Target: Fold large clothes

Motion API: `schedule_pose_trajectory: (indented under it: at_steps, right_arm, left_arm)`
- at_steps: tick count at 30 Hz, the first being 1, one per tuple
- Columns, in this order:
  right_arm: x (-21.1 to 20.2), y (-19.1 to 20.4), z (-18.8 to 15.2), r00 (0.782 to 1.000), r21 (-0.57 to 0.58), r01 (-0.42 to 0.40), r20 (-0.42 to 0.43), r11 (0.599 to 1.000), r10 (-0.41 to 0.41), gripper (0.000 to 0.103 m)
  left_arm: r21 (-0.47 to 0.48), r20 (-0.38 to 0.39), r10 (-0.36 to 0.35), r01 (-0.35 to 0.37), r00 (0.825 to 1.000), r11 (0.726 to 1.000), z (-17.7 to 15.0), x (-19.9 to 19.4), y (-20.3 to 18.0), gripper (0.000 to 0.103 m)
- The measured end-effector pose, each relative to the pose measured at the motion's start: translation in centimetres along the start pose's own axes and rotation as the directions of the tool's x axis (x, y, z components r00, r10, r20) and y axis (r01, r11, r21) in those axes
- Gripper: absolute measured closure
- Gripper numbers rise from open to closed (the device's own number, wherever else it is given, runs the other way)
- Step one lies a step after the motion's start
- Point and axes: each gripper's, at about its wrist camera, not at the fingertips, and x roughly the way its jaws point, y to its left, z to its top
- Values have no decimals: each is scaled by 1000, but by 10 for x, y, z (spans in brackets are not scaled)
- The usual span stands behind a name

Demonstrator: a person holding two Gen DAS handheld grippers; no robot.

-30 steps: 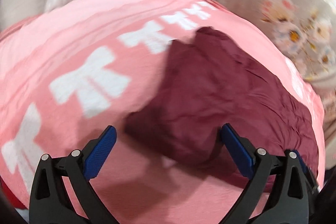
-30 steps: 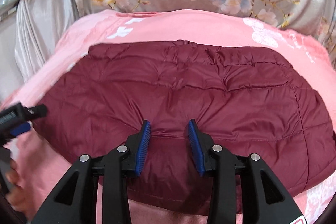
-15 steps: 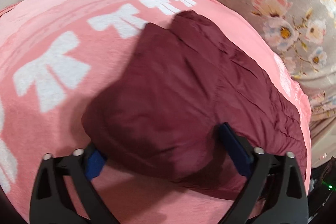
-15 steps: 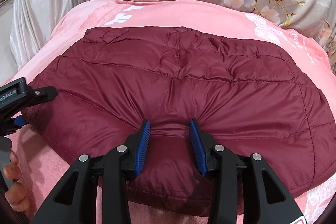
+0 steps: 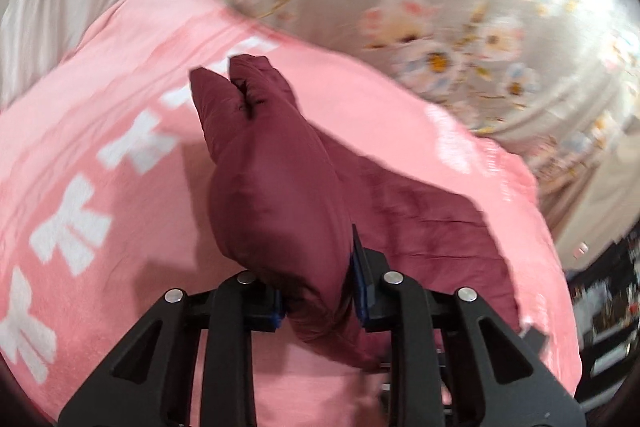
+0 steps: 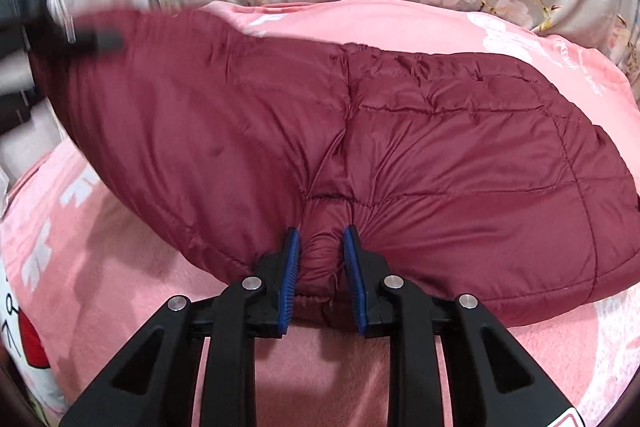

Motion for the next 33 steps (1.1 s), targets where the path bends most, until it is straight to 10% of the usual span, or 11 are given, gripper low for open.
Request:
schedule_pose_trajectory:
  at_steps: [8, 21, 33]
  right_arm:
    - [-34, -45, -5, 987, 167, -160, 13, 973, 160, 81]
    - [-110, -185, -52, 996, 400, 88, -5, 912, -94, 79]
    - [-105, -229, -64, 994, 450, 101, -14, 887, -106, 79]
  left_arm:
    - [222, -10, -88, 88, 996, 971, 1, 6, -103, 79]
    - [347, -281, -90, 188, 956, 919, -72, 115, -233, 81]
    - [429, -290, 33, 100, 956, 898, -117, 151, -254, 81]
